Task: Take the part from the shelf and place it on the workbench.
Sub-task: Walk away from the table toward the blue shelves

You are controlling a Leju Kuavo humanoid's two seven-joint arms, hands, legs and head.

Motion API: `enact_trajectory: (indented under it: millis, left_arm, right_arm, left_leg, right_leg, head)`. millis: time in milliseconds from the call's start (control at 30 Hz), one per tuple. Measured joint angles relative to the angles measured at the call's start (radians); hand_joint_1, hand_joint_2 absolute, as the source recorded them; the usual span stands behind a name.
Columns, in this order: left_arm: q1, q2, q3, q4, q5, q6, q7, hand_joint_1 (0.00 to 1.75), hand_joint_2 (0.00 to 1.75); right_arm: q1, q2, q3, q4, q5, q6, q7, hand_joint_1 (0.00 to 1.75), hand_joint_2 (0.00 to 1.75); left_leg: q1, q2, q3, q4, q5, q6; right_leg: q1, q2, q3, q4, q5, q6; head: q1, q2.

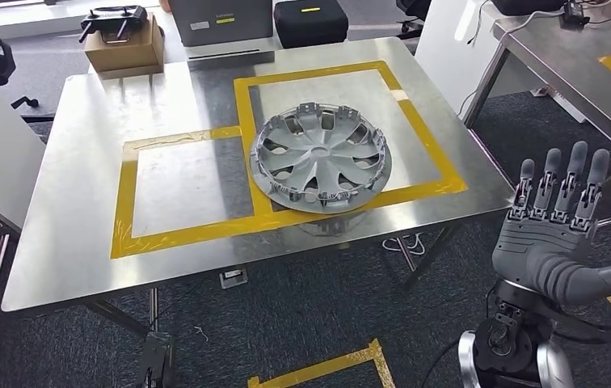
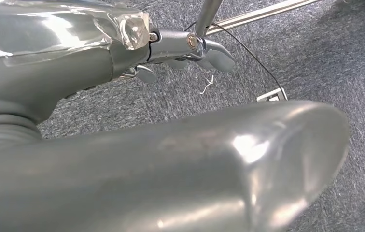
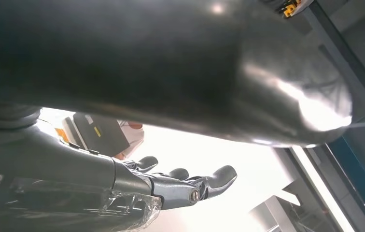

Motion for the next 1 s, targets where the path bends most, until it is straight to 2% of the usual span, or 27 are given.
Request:
enact_trajectory:
  millis: [33, 67, 133, 200, 233, 267, 333, 367, 400, 433, 467, 533, 567, 600, 700, 767, 833, 900, 933, 967, 1000]
  left_arm:
    - [0.000, 0.000, 0.000, 0.000, -0.002, 0.000, 0.001, 0.00, 0.00]
    - [-0.001, -0.001, 0.000, 0.000, -0.004, 0.000, 0.002, 0.00, 0.00]
    - [-0.001, -0.001, 0.000, 0.000, -0.008, 0.000, 0.004, 0.00, 0.00]
    - [-0.001, 0.000, 0.000, 0.000, -0.011, 0.000, 0.007, 0.00, 0.00]
    - [-0.002, 0.001, 0.000, 0.000, -0.012, -0.001, 0.008, 0.00, 0.00]
    - [-0.002, 0.002, 0.000, 0.000, -0.014, -0.003, 0.009, 0.00, 0.00]
    - [-0.002, 0.002, -0.001, 0.000, -0.018, -0.009, 0.015, 0.00, 0.00]
    - [-0.002, 0.002, -0.001, 0.000, -0.019, -0.013, 0.019, 0.00, 0.00]
    - [-0.002, 0.002, -0.001, 0.000, -0.020, -0.015, 0.024, 0.00, 0.00]
    - [-0.002, 0.002, -0.001, 0.000, -0.022, -0.017, 0.028, 0.00, 0.00]
    - [-0.002, 0.002, -0.001, 0.000, -0.024, -0.019, 0.031, 0.00, 0.00]
    - [-0.004, 0.003, -0.001, 0.000, -0.028, -0.021, 0.034, 0.00, 0.00]
    - [-0.006, 0.004, -0.002, 0.000, -0.029, -0.022, 0.036, 0.00, 0.00]
    - [-0.008, 0.004, -0.002, 0.000, -0.031, -0.023, 0.037, 0.00, 0.00]
    - [-0.009, 0.004, -0.002, 0.000, -0.034, -0.027, 0.041, 0.00, 0.00]
    - [-0.012, 0.005, -0.002, 0.000, -0.036, -0.028, 0.041, 0.00, 0.00]
    - [-0.015, 0.004, -0.002, 0.000, -0.037, -0.029, 0.042, 0.00, 0.00]
    - [-0.015, 0.002, -0.002, 0.000, -0.037, -0.029, 0.042, 0.00, 0.00]
    - [-0.014, 0.002, -0.002, 0.000, -0.037, -0.029, 0.042, 0.00, 0.00]
    - [-0.014, 0.002, -0.002, 0.000, -0.037, -0.029, 0.043, 0.00, 0.00]
    - [-0.014, 0.002, -0.002, 0.000, -0.037, -0.029, 0.043, 0.00, 0.00]
  right_arm:
    - [0.000, 0.000, 0.000, 0.000, -0.001, 0.000, 0.000, 0.00, 0.00]
    - [-0.001, 0.000, 0.000, 0.001, -0.001, 0.000, 0.001, 0.00, 0.00]
    - [-0.002, 0.001, 0.000, 0.002, -0.002, 0.000, 0.002, 0.00, 0.00]
    - [-0.004, 0.002, 0.000, 0.003, -0.002, 0.000, 0.002, 0.00, 0.00]
    - [-0.005, 0.003, 0.000, 0.003, -0.002, 0.000, 0.002, 0.00, 0.00]
    - [-0.006, 0.004, 0.000, 0.003, -0.002, 0.000, 0.002, 0.00, 0.00]
    - [-0.007, 0.006, -0.001, 0.004, -0.003, -0.001, 0.002, 0.00, 0.00]
    - [-0.006, 0.008, -0.004, 0.005, -0.004, -0.003, 0.003, 0.00, 0.00]
    - [-0.005, 0.009, -0.008, 0.007, -0.006, -0.004, 0.005, 0.00, 0.00]
    - [-0.004, 0.011, -0.012, 0.008, -0.008, -0.006, 0.007, 0.00, 0.00]
    - [-0.002, 0.013, -0.016, 0.010, -0.009, -0.006, 0.009, 0.00, 0.00]
    - [-0.001, 0.016, -0.021, 0.011, -0.010, -0.005, 0.010, 0.00, 0.00]
    - [-0.001, 0.017, -0.022, 0.011, -0.011, -0.004, 0.011, 0.00, 0.00]
    - [0.000, 0.019, -0.023, 0.010, -0.011, -0.004, 0.012, 0.00, 0.00]
    - [0.005, 0.023, -0.026, 0.010, -0.011, -0.004, 0.014, 0.00, 0.00]
    - [0.007, 0.025, -0.030, 0.009, -0.010, -0.004, 0.015, 0.00, 0.00]
    - [0.011, 0.025, -0.035, 0.009, -0.010, -0.004, 0.015, 0.00, 0.00]
    - [0.016, 0.025, -0.039, 0.009, -0.011, -0.004, 0.015, 0.00, 0.00]
    - [0.018, 0.025, -0.040, 0.009, -0.011, -0.004, 0.015, 0.00, 0.00]
    - [0.019, 0.025, -0.040, 0.009, -0.011, -0.004, 0.015, 0.00, 0.00]
    - [0.019, 0.025, -0.040, 0.009, -0.011, -0.004, 0.015, 0.00, 0.00]
  left_leg:
    - [-0.003, -0.001, -0.003, 0.005, -0.001, -0.003]
    - [-0.005, -0.001, -0.007, 0.009, -0.001, -0.007]
    - [-0.007, -0.001, -0.013, 0.012, 0.003, -0.018]
    - [-0.003, -0.001, -0.019, 0.020, -0.002, -0.030]
    - [-0.001, -0.001, -0.025, 0.037, -0.017, -0.036]
    - [0.002, 0.000, -0.039, 0.072, -0.043, -0.042]
    - [0.011, 0.000, -0.086, 0.195, -0.115, -0.055]
    - [0.015, 0.000, -0.108, 0.257, -0.143, -0.060]
    - [0.018, 0.000, -0.118, 0.291, -0.154, -0.063]
    - [0.019, 0.001, -0.109, 0.287, -0.145, -0.065]
    - [0.020, 0.002, -0.079, 0.240, -0.119, -0.063]
    - [0.019, 0.002, 0.002, 0.099, -0.067, -0.054]
    - [0.016, 0.002, 0.028, 0.047, -0.052, -0.049]
    - [0.013, 0.001, 0.040, 0.020, -0.048, -0.044]
    - [0.009, 0.001, 0.035, 0.009, -0.039, -0.029]
    - [0.014, 0.004, 0.032, -0.005, -0.022, -0.014]
    - [0.013, 0.005, 0.021, -0.011, -0.009, -0.004]
    - [0.010, 0.005, 0.005, -0.009, 0.000, -0.003]
    - [0.009, 0.004, -0.001, -0.007, 0.005, -0.003]
    - [0.008, 0.004, -0.007, -0.005, 0.008, -0.005]
    - [0.008, 0.004, -0.012, -0.001, 0.010, -0.007]
  right_leg:
    - [0.002, 0.000, 0.037, -0.066, 0.019, -0.001]
    - [0.004, 0.000, 0.057, -0.104, 0.029, -0.006]
    - [0.008, 0.000, 0.062, -0.117, 0.037, -0.017]
    - [0.003, 0.000, 0.058, -0.119, 0.045, -0.029]
    - [-0.001, 0.000, 0.058, -0.121, 0.048, -0.034]
    - [-0.004, -0.001, 0.057, -0.122, 0.051, -0.039]
    - [-0.003, -0.002, 0.051, -0.122, 0.055, -0.044]
    - [-0.002, -0.002, 0.048, -0.121, 0.057, -0.045]
    - [-0.001, -0.002, 0.045, -0.120, 0.059, -0.045]
    - [-0.001, -0.002, 0.043, -0.120, 0.061, -0.045]
    - [-0.001, -0.002, 0.042, -0.119, 0.063, -0.044]
    - [0.001, -0.002, 0.041, -0.119, 0.066, -0.040]
    - [0.002, -0.002, 0.039, -0.119, 0.069, -0.035]
    - [0.004, -0.002, 0.035, -0.119, 0.072, -0.030]
    - [0.003, -0.002, 0.026, -0.120, 0.081, -0.013]
    - [0.003, -0.001, 0.004, -0.082, 0.055, -0.012]
    - [0.003, -0.001, -0.051, 0.040, -0.010, -0.020]
    - [0.002, -0.001, -0.098, 0.162, -0.059, -0.019]
    - [0.002, -0.001, -0.097, 0.173, -0.062, -0.014]
    - [0.002, -0.001, -0.073, 0.141, -0.050, -0.006]
    - [0.002, -0.001, -0.030, 0.072, -0.028, 0.001]
  head:
    - [0.000, 0.000]
    - [0.000, 0.000]
    - [-0.001, 0.000]
    - [-0.001, 0.000]
    - [-0.002, 0.000]
    - [-0.003, 0.000]
    - [-0.005, 0.000]
    - [-0.005, 0.000]
    - [-0.006, 0.000]
    - [-0.006, 0.000]
    - [-0.006, 0.000]
    - [-0.005, 0.000]
    - [-0.005, 0.000]
    - [-0.005, 0.000]
    - [-0.005, 0.000]
    - [-0.004, 0.000]
    - [-0.002, 0.000]
    - [-0.001, 0.000]
    - [-0.002, 0.000]
    - [-0.001, 0.000]
    - [-0.001, 0.000]
